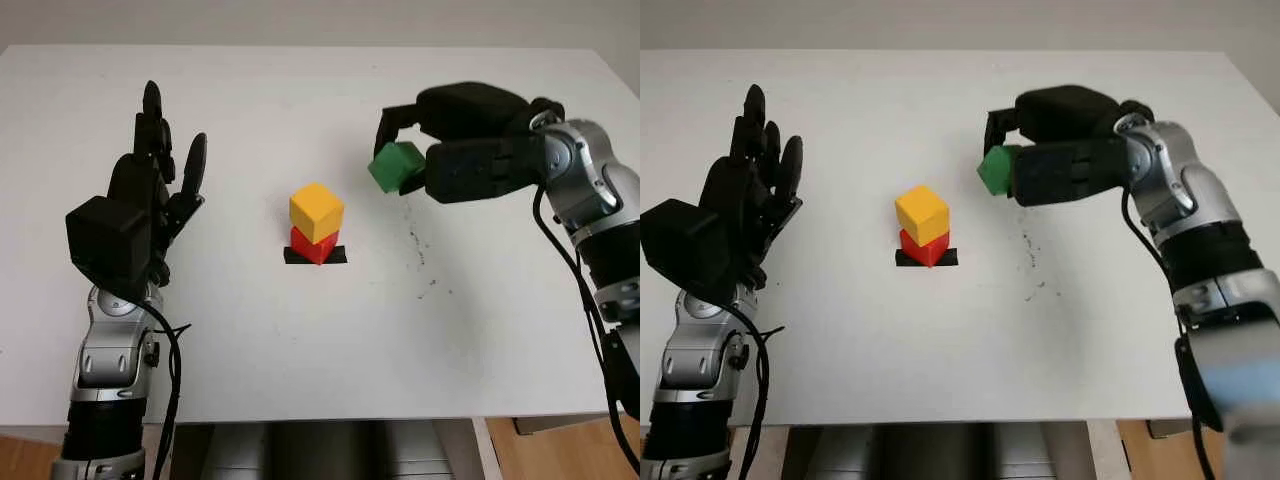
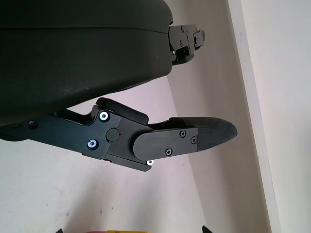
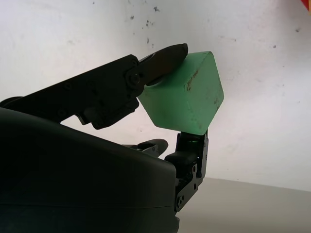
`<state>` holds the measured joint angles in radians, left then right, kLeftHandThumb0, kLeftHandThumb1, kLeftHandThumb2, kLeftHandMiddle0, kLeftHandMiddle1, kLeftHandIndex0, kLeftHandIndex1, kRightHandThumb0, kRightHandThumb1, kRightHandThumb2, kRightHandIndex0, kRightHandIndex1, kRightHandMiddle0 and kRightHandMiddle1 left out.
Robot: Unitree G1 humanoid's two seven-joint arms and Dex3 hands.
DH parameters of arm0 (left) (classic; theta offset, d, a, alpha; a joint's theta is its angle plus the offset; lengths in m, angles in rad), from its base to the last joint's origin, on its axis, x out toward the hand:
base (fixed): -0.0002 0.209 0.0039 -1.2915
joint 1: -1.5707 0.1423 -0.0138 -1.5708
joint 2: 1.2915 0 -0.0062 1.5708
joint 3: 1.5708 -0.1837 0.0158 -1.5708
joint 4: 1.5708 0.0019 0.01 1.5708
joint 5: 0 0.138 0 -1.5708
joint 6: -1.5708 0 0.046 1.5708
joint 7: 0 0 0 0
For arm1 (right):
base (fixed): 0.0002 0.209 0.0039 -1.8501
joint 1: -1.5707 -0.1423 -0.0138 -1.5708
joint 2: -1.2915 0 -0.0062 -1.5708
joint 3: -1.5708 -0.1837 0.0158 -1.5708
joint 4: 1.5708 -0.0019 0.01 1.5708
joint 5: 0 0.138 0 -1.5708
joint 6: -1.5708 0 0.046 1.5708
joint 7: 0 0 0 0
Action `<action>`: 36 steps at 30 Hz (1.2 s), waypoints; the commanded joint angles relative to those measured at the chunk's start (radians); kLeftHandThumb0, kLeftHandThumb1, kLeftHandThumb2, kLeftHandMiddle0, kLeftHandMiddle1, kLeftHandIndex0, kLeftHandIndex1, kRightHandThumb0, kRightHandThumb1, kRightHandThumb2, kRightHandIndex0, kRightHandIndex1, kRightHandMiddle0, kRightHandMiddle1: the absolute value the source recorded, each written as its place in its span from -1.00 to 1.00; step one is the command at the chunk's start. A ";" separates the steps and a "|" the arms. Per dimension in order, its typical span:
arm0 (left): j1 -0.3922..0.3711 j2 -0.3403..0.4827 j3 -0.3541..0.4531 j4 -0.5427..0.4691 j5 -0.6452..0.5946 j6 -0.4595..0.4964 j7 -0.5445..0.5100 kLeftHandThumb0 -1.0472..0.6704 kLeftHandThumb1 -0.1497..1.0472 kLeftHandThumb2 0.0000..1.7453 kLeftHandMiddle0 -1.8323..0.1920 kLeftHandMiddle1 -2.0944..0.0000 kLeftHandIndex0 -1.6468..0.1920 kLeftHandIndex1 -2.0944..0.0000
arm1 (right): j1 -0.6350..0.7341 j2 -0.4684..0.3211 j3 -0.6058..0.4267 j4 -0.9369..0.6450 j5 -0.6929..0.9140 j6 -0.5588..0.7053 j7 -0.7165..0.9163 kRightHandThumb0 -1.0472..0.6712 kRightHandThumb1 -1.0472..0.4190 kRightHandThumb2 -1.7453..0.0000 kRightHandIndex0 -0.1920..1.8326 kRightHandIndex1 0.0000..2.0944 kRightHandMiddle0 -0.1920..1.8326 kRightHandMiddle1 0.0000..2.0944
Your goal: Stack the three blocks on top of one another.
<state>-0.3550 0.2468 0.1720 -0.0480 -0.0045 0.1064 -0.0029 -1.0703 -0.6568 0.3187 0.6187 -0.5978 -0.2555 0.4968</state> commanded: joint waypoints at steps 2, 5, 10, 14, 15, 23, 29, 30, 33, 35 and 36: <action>0.006 -0.004 0.002 -0.017 0.000 -0.008 0.003 -0.62 1.00 -0.43 0.95 0.95 0.95 0.95 | -0.053 -0.002 0.015 0.017 -0.004 -0.002 0.038 -0.20 -0.82 0.94 -0.39 -0.95 -0.36 0.21; 0.007 -0.002 -0.003 -0.018 0.007 -0.004 0.001 -0.61 1.00 -0.41 0.95 0.95 0.96 0.96 | -0.116 0.013 0.028 0.043 0.012 0.003 0.114 -0.22 -0.81 0.94 -0.36 -0.94 -0.37 0.30; 0.005 -0.007 -0.007 -0.019 0.011 0.002 0.009 -0.60 1.00 -0.40 0.95 0.95 0.96 0.95 | -0.195 0.035 0.041 0.067 0.024 0.012 0.204 -0.23 -0.79 0.94 -0.33 -0.93 -0.39 0.36; 0.002 -0.008 -0.012 -0.014 0.023 0.001 0.017 -0.60 1.00 -0.40 0.95 0.95 0.96 0.95 | -0.251 0.048 0.051 0.072 0.031 -0.038 0.228 -0.26 -0.79 0.94 -0.30 -0.92 -0.37 0.40; 0.002 -0.008 -0.011 -0.014 0.022 0.003 0.017 -0.61 1.00 -0.40 0.95 0.95 0.95 0.95 | -0.262 0.056 0.053 0.070 0.031 -0.037 0.233 -0.26 -0.79 0.94 -0.30 -0.92 -0.36 0.40; -0.002 -0.017 -0.012 0.001 0.023 -0.024 0.029 -0.62 1.00 -0.40 0.95 0.95 0.95 0.95 | -0.344 0.117 0.064 0.065 0.046 -0.069 0.279 -0.29 -0.81 0.94 -0.33 -0.94 -0.38 0.47; 0.000 -0.023 -0.008 -0.008 0.017 -0.019 0.038 -0.61 1.00 -0.40 0.95 0.95 0.95 0.95 | -0.359 0.138 0.064 0.070 0.043 -0.087 0.260 -0.29 -0.82 0.94 -0.36 -0.95 -0.41 0.49; -0.002 -0.024 -0.006 -0.006 0.014 -0.026 0.037 -0.61 1.00 -0.41 0.95 0.95 0.94 0.95 | -0.357 0.143 0.064 0.055 0.042 -0.075 0.265 -0.28 -0.82 0.94 -0.37 -0.96 -0.41 0.49; -0.003 -0.025 -0.004 0.001 0.008 -0.045 0.034 -0.59 1.00 -0.40 0.95 0.95 0.95 0.95 | -0.348 0.150 0.072 0.005 0.034 -0.050 0.283 -0.27 -0.84 0.93 -0.41 -0.97 -0.45 0.52; -0.003 -0.024 -0.005 0.005 0.006 -0.053 0.030 -0.59 1.00 -0.39 0.95 0.95 0.95 0.95 | -0.340 0.150 0.073 -0.014 0.036 -0.054 0.289 -0.26 -0.85 0.93 -0.40 -0.97 -0.48 0.54; -0.002 -0.023 -0.005 0.006 0.008 -0.055 0.030 -0.59 1.00 -0.39 0.95 0.95 0.95 0.95 | -0.334 0.150 0.075 -0.023 0.035 -0.055 0.288 -0.26 -0.85 0.93 -0.40 -0.97 -0.48 0.54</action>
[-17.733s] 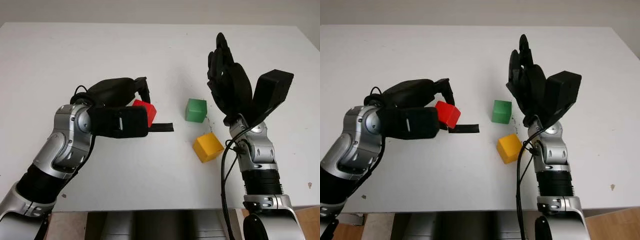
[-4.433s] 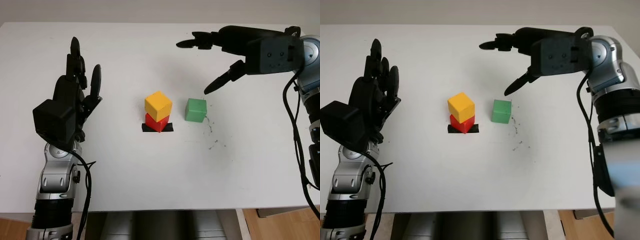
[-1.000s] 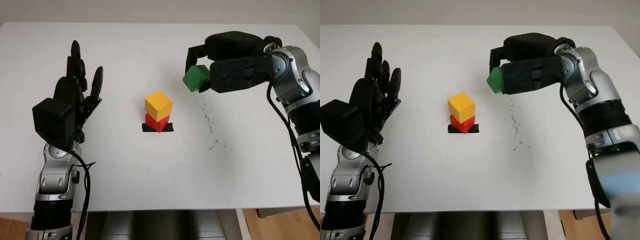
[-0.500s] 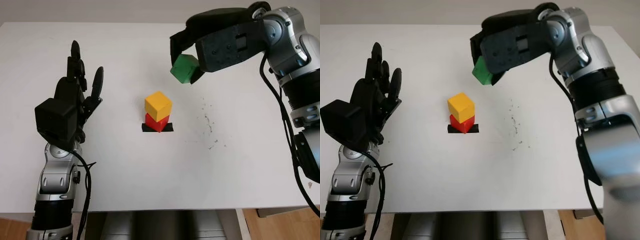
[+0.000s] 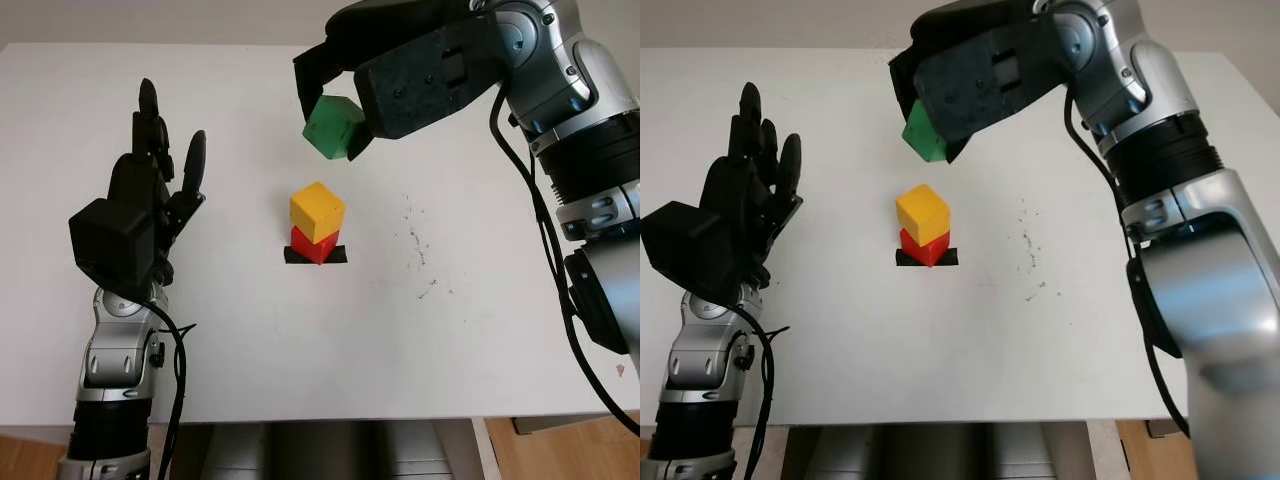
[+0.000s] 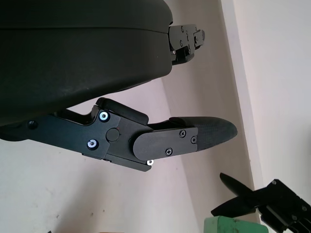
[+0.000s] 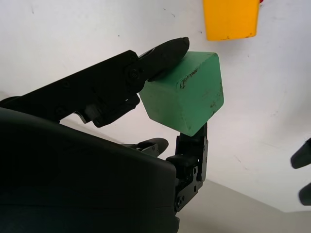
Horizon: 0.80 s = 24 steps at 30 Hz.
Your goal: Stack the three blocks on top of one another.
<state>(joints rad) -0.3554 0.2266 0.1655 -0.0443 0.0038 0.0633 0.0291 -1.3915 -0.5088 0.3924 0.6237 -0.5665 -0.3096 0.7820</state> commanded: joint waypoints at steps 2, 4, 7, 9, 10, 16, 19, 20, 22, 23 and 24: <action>-0.002 -0.003 0.000 0.000 0.001 -0.011 -0.001 -0.58 1.00 -0.38 0.95 0.95 0.95 0.95 | -0.001 0.001 0.006 -0.047 -0.001 -0.005 -0.001 -0.26 -0.85 0.93 -0.39 -0.96 -0.49 0.55; -0.002 -0.004 -0.001 -0.003 0.004 -0.006 0.002 -0.59 1.00 -0.38 0.95 0.95 0.95 0.95 | 0.010 0.001 0.013 -0.065 -0.009 -0.010 -0.007 -0.25 -0.84 0.94 -0.39 -0.96 -0.47 0.51; -0.002 -0.005 0.000 0.001 0.002 -0.012 0.002 -0.59 1.00 -0.38 0.95 0.95 0.95 0.95 | 0.021 0.000 0.021 -0.081 -0.022 -0.011 -0.019 -0.24 -0.83 0.94 -0.39 -0.96 -0.46 0.47; -0.002 -0.006 0.000 0.003 0.006 -0.011 0.006 -0.59 1.00 -0.38 0.95 0.95 0.94 0.95 | 0.028 0.002 0.027 -0.083 -0.030 -0.017 -0.033 -0.24 -0.83 0.94 -0.39 -0.96 -0.44 0.46; -0.002 -0.006 -0.001 0.003 0.009 -0.010 0.008 -0.59 1.00 -0.38 0.94 0.94 0.94 0.94 | 0.030 0.003 0.029 -0.083 -0.034 -0.018 -0.039 -0.24 -0.82 0.94 -0.39 -0.96 -0.43 0.46; -0.003 -0.002 0.000 -0.004 0.005 -0.002 0.001 -0.60 1.00 -0.39 0.95 0.95 0.95 0.95 | 0.038 0.008 0.050 -0.083 -0.051 -0.030 -0.041 -0.26 -0.82 0.94 -0.41 -0.97 -0.41 0.45; -0.001 -0.005 -0.001 -0.008 0.005 -0.004 0.004 -0.59 1.00 -0.39 0.96 0.95 0.95 0.95 | 0.046 0.010 0.057 -0.087 -0.052 -0.020 -0.033 -0.25 -0.83 0.94 -0.41 -0.96 -0.44 0.45; 0.000 -0.006 -0.001 -0.010 0.007 -0.004 0.007 -0.59 1.00 -0.39 0.96 0.95 0.95 0.95 | 0.049 0.010 0.061 -0.089 -0.056 -0.018 -0.030 -0.25 -0.83 0.94 -0.41 -0.96 -0.44 0.44; 0.002 -0.007 0.000 -0.012 0.008 -0.002 0.010 -0.59 1.00 -0.39 0.95 0.95 0.94 0.95 | 0.054 0.010 0.068 -0.087 -0.061 -0.019 -0.029 -0.25 -0.83 0.94 -0.42 -0.96 -0.43 0.39; 0.002 -0.007 0.000 -0.013 0.007 -0.001 0.010 -0.59 1.00 -0.39 0.95 0.95 0.94 0.95 | 0.057 0.010 0.071 -0.088 -0.065 -0.016 -0.030 -0.25 -0.84 0.94 -0.42 -0.96 -0.42 0.36; 0.003 -0.005 -0.001 -0.012 0.008 -0.002 0.008 -0.58 1.00 -0.39 0.95 0.95 0.95 0.95 | 0.060 0.011 0.074 -0.086 -0.068 -0.020 -0.034 -0.25 -0.84 0.94 -0.41 -0.96 -0.41 0.35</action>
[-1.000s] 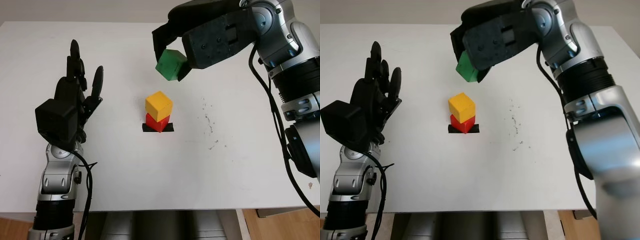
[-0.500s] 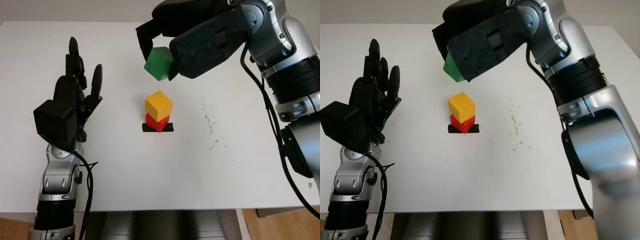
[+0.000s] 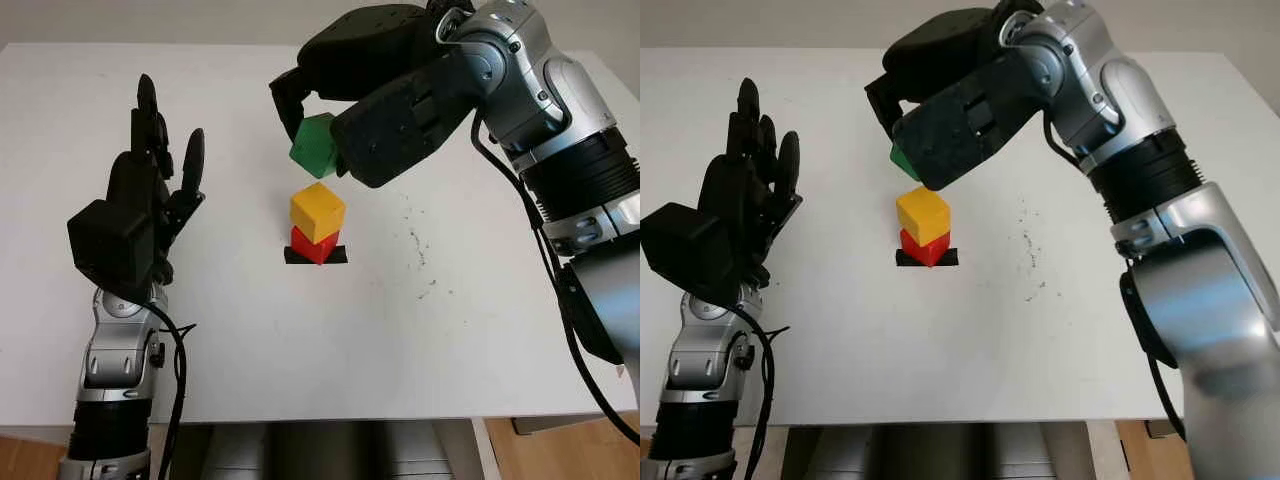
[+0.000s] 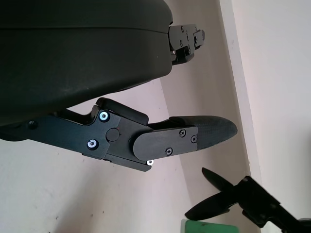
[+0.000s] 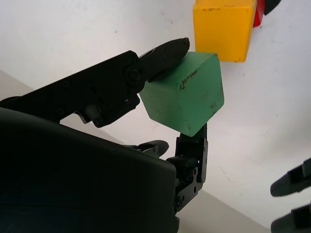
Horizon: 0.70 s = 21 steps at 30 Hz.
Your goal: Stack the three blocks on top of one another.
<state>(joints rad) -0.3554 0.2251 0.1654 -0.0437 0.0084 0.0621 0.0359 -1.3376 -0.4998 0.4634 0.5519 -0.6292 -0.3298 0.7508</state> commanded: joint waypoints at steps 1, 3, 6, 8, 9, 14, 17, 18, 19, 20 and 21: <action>0.003 -0.001 -0.001 -0.012 0.006 -0.001 0.000 -0.58 1.00 -0.39 0.95 0.95 0.95 0.95 | 0.008 0.002 0.004 -0.013 -0.007 -0.003 -0.006 -0.25 -0.83 0.94 -0.41 -0.95 -0.40 0.34; 0.003 -0.001 -0.003 -0.012 0.010 -0.003 0.002 -0.58 1.00 -0.38 0.95 0.95 0.95 0.95 | 0.014 0.004 0.008 -0.006 -0.012 -0.014 -0.015 -0.25 -0.83 0.94 -0.39 -0.95 -0.38 0.32; 0.005 -0.003 -0.003 -0.015 0.010 -0.003 0.003 -0.58 1.00 -0.37 0.95 0.95 0.94 0.95 | 0.024 0.007 0.009 -0.002 -0.014 -0.024 -0.026 -0.25 -0.81 0.94 -0.38 -0.94 -0.35 0.30; 0.006 -0.004 -0.001 -0.017 0.011 0.002 0.006 -0.59 1.00 -0.38 0.94 0.95 0.94 0.95 | 0.031 0.009 0.011 -0.004 -0.016 -0.021 -0.028 -0.25 -0.81 0.94 -0.38 -0.94 -0.35 0.28; 0.006 -0.005 -0.001 -0.019 0.010 0.005 0.007 -0.59 1.00 -0.38 0.94 0.94 0.94 0.94 | 0.033 0.011 0.012 -0.004 -0.018 -0.020 -0.029 -0.26 -0.81 0.94 -0.38 -0.94 -0.35 0.27; 0.005 -0.005 -0.004 -0.021 0.016 0.008 0.009 -0.59 1.00 -0.38 0.94 0.95 0.94 0.94 | 0.044 0.014 0.017 0.008 -0.022 -0.036 -0.041 -0.28 -0.81 0.94 -0.36 -0.93 -0.34 0.25; 0.004 -0.010 -0.003 -0.022 0.017 0.011 0.012 -0.59 1.00 -0.38 0.94 0.95 0.94 0.94 | 0.052 0.017 0.005 0.015 0.005 -0.044 -0.032 -0.25 -0.80 0.94 -0.32 -0.92 -0.33 0.28; 0.003 -0.012 -0.003 -0.020 0.016 0.007 0.012 -0.59 1.00 -0.39 0.94 0.95 0.94 0.94 | 0.053 0.017 0.004 0.017 0.013 -0.044 -0.027 -0.24 -0.80 0.94 -0.32 -0.92 -0.34 0.30; 0.002 -0.012 -0.003 -0.017 0.015 0.004 0.011 -0.58 1.00 -0.39 0.94 0.95 0.94 0.95 | 0.052 0.017 0.005 0.018 0.018 -0.045 -0.022 -0.24 -0.80 0.94 -0.30 -0.92 -0.34 0.33; 0.001 -0.013 -0.003 -0.016 0.016 0.002 0.011 -0.58 1.00 -0.39 0.95 0.95 0.94 0.95 | 0.050 0.015 0.008 0.017 0.020 -0.045 -0.017 -0.23 -0.80 0.94 -0.30 -0.92 -0.35 0.34; 0.001 -0.013 -0.004 -0.015 0.017 -0.001 0.011 -0.58 1.00 -0.38 0.95 0.95 0.94 0.95 | 0.048 0.014 0.010 0.015 0.020 -0.044 -0.012 -0.23 -0.81 0.94 -0.30 -0.92 -0.36 0.35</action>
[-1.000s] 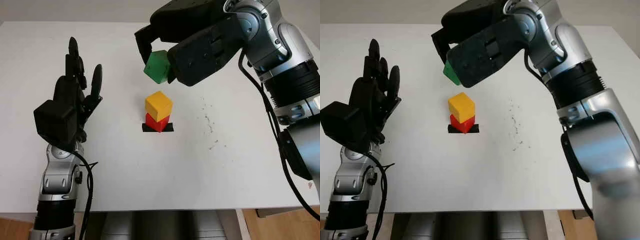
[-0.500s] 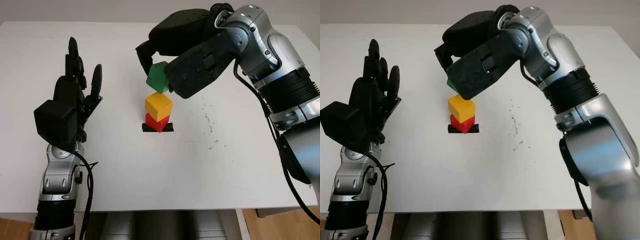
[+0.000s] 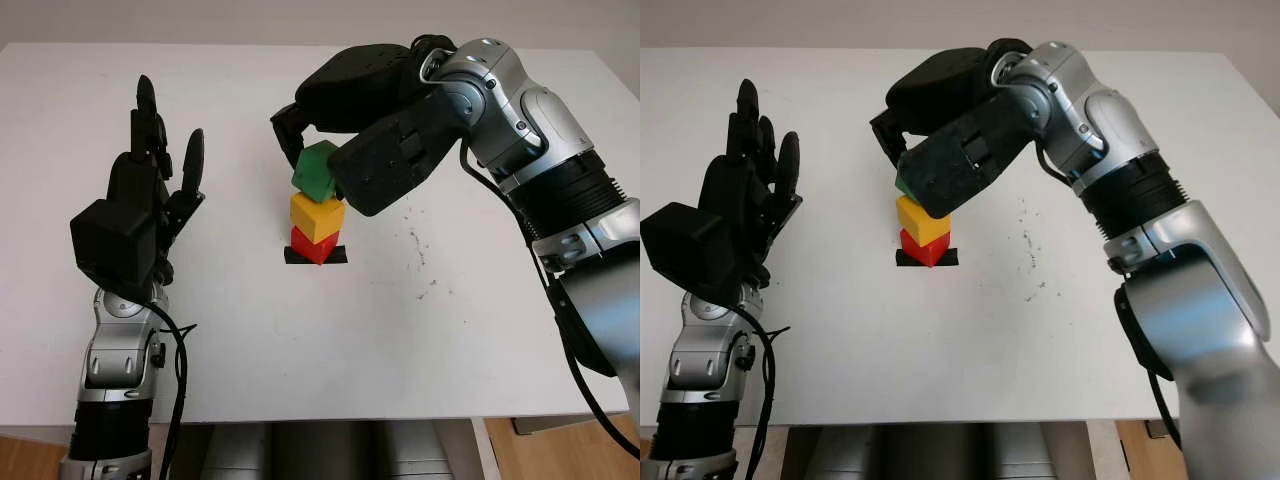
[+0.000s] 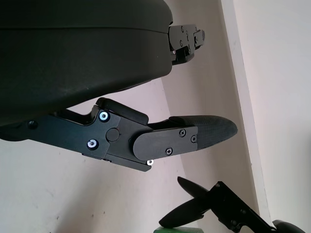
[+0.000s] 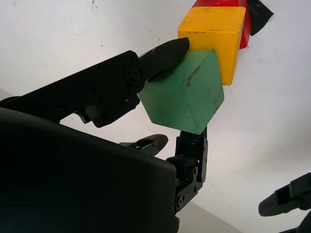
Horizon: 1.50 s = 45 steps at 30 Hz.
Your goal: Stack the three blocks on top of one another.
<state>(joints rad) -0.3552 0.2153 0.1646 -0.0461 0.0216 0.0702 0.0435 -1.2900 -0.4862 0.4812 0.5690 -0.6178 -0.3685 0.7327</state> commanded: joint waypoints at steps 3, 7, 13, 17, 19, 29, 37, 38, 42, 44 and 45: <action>0.001 -0.002 -0.004 -0.012 0.006 -0.006 0.000 -0.59 1.00 -0.38 0.95 0.95 0.94 0.95 | -0.001 -0.001 -0.008 -0.002 0.013 -0.010 0.012 -0.23 -0.81 0.94 -0.30 -0.92 -0.37 0.37; 0.001 -0.003 -0.005 -0.017 0.012 0.008 0.004 -0.59 1.00 -0.38 0.95 0.95 0.94 0.95 | -0.001 -0.002 -0.012 0.001 0.024 -0.012 0.022 -0.23 -0.81 0.94 -0.30 -0.93 -0.36 0.38; -0.001 0.001 -0.009 -0.010 0.025 0.005 0.003 -0.60 1.00 -0.37 0.95 0.95 0.95 0.95 | -0.004 -0.004 -0.015 0.006 0.047 -0.007 0.049 -0.21 -0.81 0.94 -0.32 -0.94 -0.39 0.37; -0.003 -0.003 -0.009 -0.008 0.032 0.010 0.007 -0.61 1.00 -0.37 0.94 0.95 0.94 0.95 | -0.002 -0.004 -0.019 0.001 0.052 0.000 0.054 -0.21 -0.80 0.94 -0.30 -0.93 -0.39 0.38; -0.002 -0.004 -0.010 -0.011 0.033 0.013 0.007 -0.62 1.00 -0.37 0.94 0.95 0.94 0.95 | -0.002 -0.006 -0.018 0.002 0.048 -0.008 0.049 -0.21 -0.80 0.94 -0.31 -0.94 -0.40 0.39; 0.002 -0.007 -0.012 -0.018 0.041 0.022 0.021 -0.61 1.00 -0.37 0.93 0.94 0.93 0.94 | -0.007 -0.008 -0.012 -0.004 0.038 -0.008 0.061 -0.22 -0.81 0.94 -0.30 -0.94 -0.42 0.43; 0.003 -0.009 -0.015 -0.020 0.049 0.028 0.023 -0.62 1.00 -0.37 0.93 0.95 0.93 0.94 | 0.004 -0.002 -0.022 0.005 0.054 0.006 0.063 -0.23 -0.81 0.94 -0.36 -0.97 -0.41 0.38; 0.003 -0.008 -0.015 -0.020 0.050 0.028 0.022 -0.63 1.00 -0.37 0.93 0.95 0.93 0.94 | 0.005 -0.002 -0.023 0.004 0.054 0.012 0.064 -0.25 -0.81 0.94 -0.39 -0.98 -0.43 0.37; 0.001 -0.008 -0.015 -0.019 0.048 0.034 0.022 -0.62 1.00 -0.37 0.93 0.95 0.93 0.95 | 0.001 -0.007 -0.011 0.004 0.039 0.016 0.073 -0.40 -0.75 0.94 -0.54 -0.98 -0.58 0.02; 0.001 -0.009 -0.015 -0.020 0.050 0.036 0.022 -0.62 1.00 -0.36 0.93 0.95 0.93 0.95 | 0.001 -0.007 -0.014 0.004 0.042 0.016 0.077 -0.44 -0.74 0.94 -0.58 -0.97 -0.56 -0.26; 0.001 -0.010 -0.016 -0.022 0.052 0.040 0.025 -0.62 1.00 -0.37 0.93 0.95 0.93 0.95 | 0.002 -0.007 -0.015 0.004 0.044 0.017 0.079 -0.45 -0.74 0.94 -0.60 -0.96 -0.55 -0.39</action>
<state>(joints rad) -0.3553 0.2094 0.1509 -0.0469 0.0709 0.1064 0.0644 -1.2900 -0.4865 0.4717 0.5789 -0.5782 -0.3536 0.8083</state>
